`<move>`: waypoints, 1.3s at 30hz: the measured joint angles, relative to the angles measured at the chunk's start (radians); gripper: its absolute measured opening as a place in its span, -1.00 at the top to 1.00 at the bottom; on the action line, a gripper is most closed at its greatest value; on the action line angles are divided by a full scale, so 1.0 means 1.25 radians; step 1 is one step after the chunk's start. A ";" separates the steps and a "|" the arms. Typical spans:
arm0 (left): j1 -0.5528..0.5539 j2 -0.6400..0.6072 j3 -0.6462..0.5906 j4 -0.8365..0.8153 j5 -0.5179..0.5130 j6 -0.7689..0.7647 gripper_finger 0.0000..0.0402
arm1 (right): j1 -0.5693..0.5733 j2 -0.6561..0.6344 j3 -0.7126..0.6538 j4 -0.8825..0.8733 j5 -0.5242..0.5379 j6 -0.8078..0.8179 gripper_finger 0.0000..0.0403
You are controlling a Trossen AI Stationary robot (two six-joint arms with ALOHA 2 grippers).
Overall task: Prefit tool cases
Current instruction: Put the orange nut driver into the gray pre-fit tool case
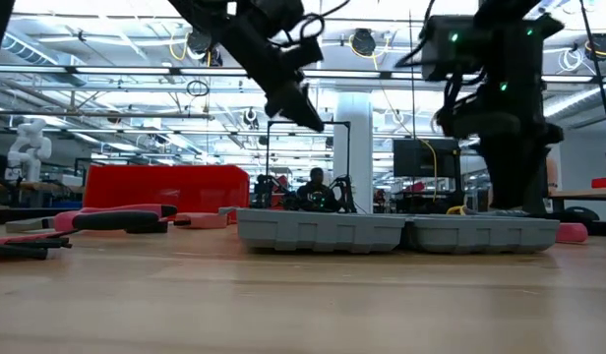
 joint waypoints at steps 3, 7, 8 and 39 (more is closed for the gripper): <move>0.020 -0.016 0.000 0.000 0.045 0.000 0.66 | -0.022 0.042 0.000 0.013 0.000 -0.026 0.16; 0.047 -0.017 0.000 -0.005 0.093 0.005 0.66 | -0.054 0.094 0.000 0.043 -0.001 -0.060 0.16; 0.056 -0.017 -0.001 -0.006 0.105 0.006 0.66 | -0.062 0.108 0.000 0.049 -0.001 -0.067 0.16; 0.341 -0.103 -0.007 0.109 0.406 -0.147 0.66 | 0.055 0.046 0.115 0.119 -0.083 0.358 0.75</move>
